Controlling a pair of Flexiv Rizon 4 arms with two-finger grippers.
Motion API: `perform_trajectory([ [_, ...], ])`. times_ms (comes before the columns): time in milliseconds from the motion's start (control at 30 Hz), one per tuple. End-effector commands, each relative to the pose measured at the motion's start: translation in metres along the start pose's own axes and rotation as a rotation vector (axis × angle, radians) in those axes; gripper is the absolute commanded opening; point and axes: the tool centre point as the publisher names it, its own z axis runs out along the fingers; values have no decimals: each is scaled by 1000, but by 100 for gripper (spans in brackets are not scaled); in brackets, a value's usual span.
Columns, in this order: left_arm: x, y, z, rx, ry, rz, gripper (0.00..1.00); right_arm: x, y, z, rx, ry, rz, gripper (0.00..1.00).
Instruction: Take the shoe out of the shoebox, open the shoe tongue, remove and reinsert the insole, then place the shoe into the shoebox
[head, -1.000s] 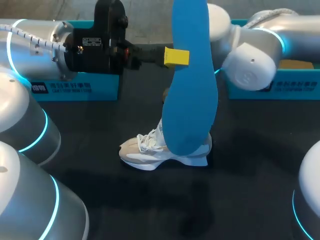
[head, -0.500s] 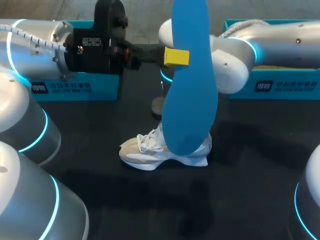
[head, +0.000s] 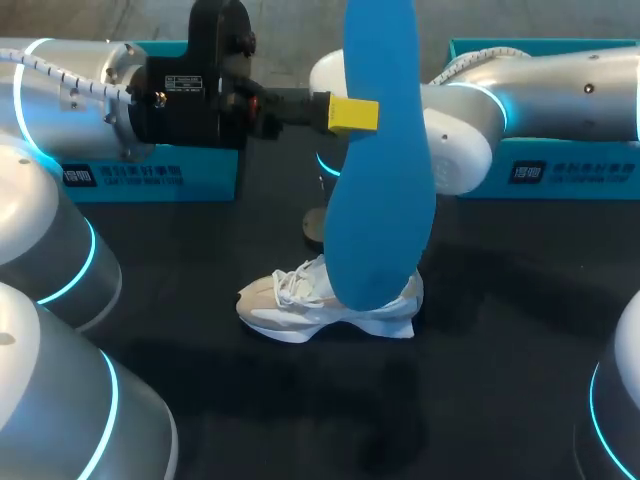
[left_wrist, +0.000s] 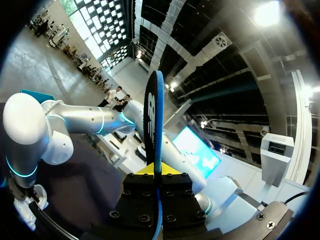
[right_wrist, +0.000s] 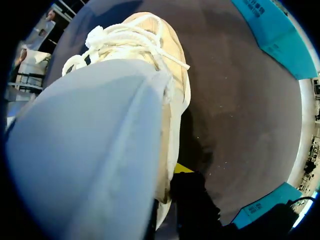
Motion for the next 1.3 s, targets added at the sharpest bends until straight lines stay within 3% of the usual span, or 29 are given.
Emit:
perform_trajectory([
  [33, 0, 0, 0, -2, -1, 0, 0, 2, 1, 1, 1, -3, 0, 0],
  [433, 0, 0, 0, -2, -1, 0, 0, 18, 2, -29, -87, 63, 247, 0],
  [633, 0, 0, 0, -2, -1, 0, 0, 27, 6, -37, -167, 154, 475, 0],
  [767, 0, 0, 0, -2, -1, 0, 0, 30, 13, -36, -178, 216, 646, 0],
  [1167, 0, 0, 0, -2, -1, 0, 0, 32, 25, -50, -145, 153, 966, 0],
  [1300, 0, 0, 0, -2, -1, 0, 0, 34, 25, -45, -201, 170, 1041, 0],
])
